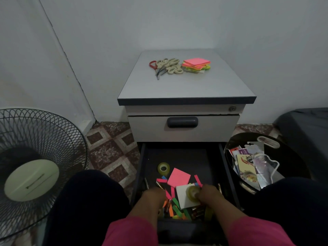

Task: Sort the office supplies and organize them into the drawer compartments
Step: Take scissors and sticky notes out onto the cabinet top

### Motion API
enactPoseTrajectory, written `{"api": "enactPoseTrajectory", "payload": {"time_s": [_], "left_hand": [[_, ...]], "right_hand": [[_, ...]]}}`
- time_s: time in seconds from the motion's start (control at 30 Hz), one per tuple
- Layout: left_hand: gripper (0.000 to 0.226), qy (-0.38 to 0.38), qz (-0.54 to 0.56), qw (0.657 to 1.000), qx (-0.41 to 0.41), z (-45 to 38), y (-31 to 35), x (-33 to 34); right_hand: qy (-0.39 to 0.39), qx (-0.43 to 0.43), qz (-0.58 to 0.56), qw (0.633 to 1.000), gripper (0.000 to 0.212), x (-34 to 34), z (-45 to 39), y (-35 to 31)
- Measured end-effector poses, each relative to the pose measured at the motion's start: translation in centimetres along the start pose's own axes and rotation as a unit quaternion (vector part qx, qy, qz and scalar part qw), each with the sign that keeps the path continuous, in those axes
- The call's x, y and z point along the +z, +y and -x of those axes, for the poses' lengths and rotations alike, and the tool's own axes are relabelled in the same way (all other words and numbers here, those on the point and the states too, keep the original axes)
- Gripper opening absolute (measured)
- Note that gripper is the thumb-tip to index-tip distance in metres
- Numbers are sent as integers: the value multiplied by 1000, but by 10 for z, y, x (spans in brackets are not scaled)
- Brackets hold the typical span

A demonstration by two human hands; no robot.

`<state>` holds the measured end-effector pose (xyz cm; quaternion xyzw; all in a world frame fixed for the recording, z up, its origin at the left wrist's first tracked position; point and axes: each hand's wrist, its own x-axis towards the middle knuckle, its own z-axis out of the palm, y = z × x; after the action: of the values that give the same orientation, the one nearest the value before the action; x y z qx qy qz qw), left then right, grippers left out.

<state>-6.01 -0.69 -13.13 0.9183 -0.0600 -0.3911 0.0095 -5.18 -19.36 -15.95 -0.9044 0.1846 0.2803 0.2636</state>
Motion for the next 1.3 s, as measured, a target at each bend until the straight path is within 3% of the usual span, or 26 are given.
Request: {"api": "enactPoseTrajectory", "payload": {"time_s": [0.23, 0.33, 0.57, 0.7, 0.83, 1.07, 1.3], "left_hand": [[30, 25, 39, 999, -20, -1, 1, -2], [15, 37, 45, 998, -25, -6, 0, -4], [25, 205, 145, 964, -84, -6, -5, -18], [22, 230, 154, 956, -98, -4, -7, -20], [23, 222, 147, 959, -98, -3, -4, -19], [22, 211, 130, 964, -101, -9, -1, -20], [23, 204, 120, 967, -94, -15, 0, -21]], "right_hand": [[7, 18, -12, 1000, 46, -4, 1, -3], [14, 25, -20, 999, 43, -6, 1, -2], [3, -50, -42, 998, 10, -3, -2, -26], [21, -67, -49, 996, 22, 2, -8, -24], [50, -70, 25, 996, 27, -3, -9, -11], [20, -153, 56, 986, 45, 4, -18, -14], [-18, -180, 101, 978, 98, 2, -28, -25]]}}
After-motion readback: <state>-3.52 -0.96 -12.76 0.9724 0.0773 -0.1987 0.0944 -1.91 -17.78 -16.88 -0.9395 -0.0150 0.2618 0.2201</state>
